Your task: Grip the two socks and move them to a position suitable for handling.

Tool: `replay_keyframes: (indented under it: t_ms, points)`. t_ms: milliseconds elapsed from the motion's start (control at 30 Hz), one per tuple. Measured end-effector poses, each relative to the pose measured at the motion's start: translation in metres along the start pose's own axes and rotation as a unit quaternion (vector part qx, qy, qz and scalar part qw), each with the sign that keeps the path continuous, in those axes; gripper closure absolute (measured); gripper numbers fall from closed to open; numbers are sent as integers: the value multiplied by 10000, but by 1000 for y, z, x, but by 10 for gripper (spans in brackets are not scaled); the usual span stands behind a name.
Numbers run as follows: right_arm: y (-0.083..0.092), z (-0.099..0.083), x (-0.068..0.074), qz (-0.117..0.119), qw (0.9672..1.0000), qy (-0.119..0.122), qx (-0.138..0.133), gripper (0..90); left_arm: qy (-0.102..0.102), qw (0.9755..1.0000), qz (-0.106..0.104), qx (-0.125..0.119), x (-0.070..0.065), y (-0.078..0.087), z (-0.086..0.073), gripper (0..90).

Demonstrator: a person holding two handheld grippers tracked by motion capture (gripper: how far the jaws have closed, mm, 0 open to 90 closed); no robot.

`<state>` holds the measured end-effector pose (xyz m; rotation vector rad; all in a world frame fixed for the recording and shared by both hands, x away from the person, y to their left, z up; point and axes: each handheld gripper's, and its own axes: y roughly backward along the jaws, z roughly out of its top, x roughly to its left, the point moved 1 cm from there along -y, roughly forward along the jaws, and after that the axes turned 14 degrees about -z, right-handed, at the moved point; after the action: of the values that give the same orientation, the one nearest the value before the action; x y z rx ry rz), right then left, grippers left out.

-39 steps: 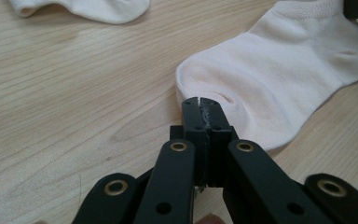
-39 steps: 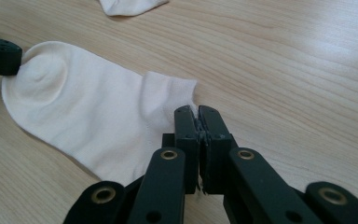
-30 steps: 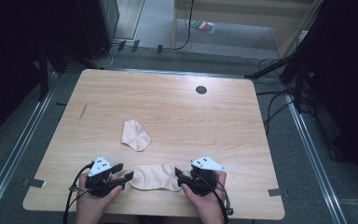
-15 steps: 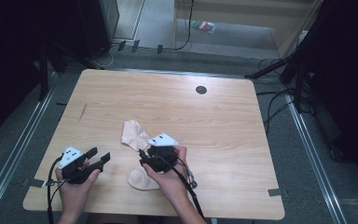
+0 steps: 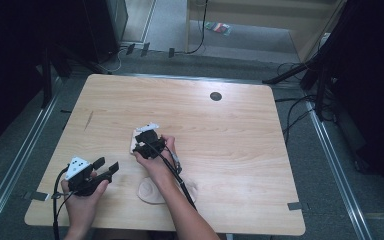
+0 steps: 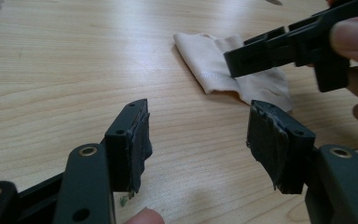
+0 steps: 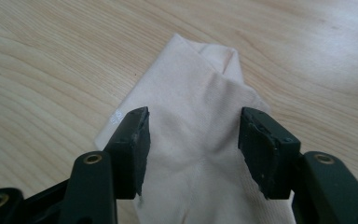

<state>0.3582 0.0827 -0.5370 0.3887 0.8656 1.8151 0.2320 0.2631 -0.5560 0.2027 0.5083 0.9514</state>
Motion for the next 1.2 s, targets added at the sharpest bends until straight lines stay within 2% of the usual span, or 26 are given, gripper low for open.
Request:
replay_keyframes:
  t_ms: [67, 100, 167, 233, 300, 333, 400, 467, 567, 733, 867, 1000, 1100, 1133, 1167, 1200]
  points:
    - [-7, 0, 3, -38, 9998, 114, 148, 504, -3, 10000, 1, 4, 0, 0, 0, 397]
    - [-8, -1, 4, -71, 9998, 140, 122, 526, 6, 10000, 5, 16, 0, 0, 0, 398]
    - [-7, -1, 4, -20, 9998, 160, 103, 720, 14, 10000, 2, 29, 0, -1, 0, 400]
    - [-6, -1, 4, 22, 9997, 219, 138, 836, 6, 10000, -12, 54, 0, -1, 0, 401]
    - [-4, 0, 2, 77, 9996, 217, 170, 842, -1, 10000, -18, 57, -1, -2, 0, 402]
    - [-1, 0, -1, 196, 9995, 151, 203, 847, -6, 10000, -23, 64, -1, -2, 0, 402]
    - [9, 3, -8, 283, 9995, 51, 115, 849, 5, 10000, -37, 58, -1, -2, 0, 403]
    - [28, 7, -19, 303, 9994, 59, -131, 849, 10, 10000, -50, 62, 0, -2, 0, 403]
    - [54, 9, -40, 176, 9990, 151, -376, 849, -17, 10000, -34, 72, 0, -2, 0, 404]
    - [81, -2, -80, -27, 9989, 131, -448, 849, -44, 9999, -13, 107, -1, -3, 0, 407]
    - [80, -22, -96, -102, 9993, 141, -336, 850, -84, 9999, 30, 118, -3, -3, 0, 410]
    - [63, -42, -101, -143, 9995, 224, -150, 850, -129, 9998, 32, 145, -4, -3, 0, 412]
    - [50, -50, -103, -71, 9995, 257, -154, 844, -137, 9998, 25, 148, -4, -3, 0, 411]
    - [48, -52, -105, -71, 9994, 261, -204, 817, -135, 9998, 20, 147, -4, -3, 0, 411]
    - [45, -53, -106, -63, 9993, 230, -289, 736, -125, 9998, 10, 156, -4, -3, 0, 410]
    - [45, -53, -110, -26, 9993, 103, -349, 571, -108, 9998, 10, 148, -4, -3, 0, 410]
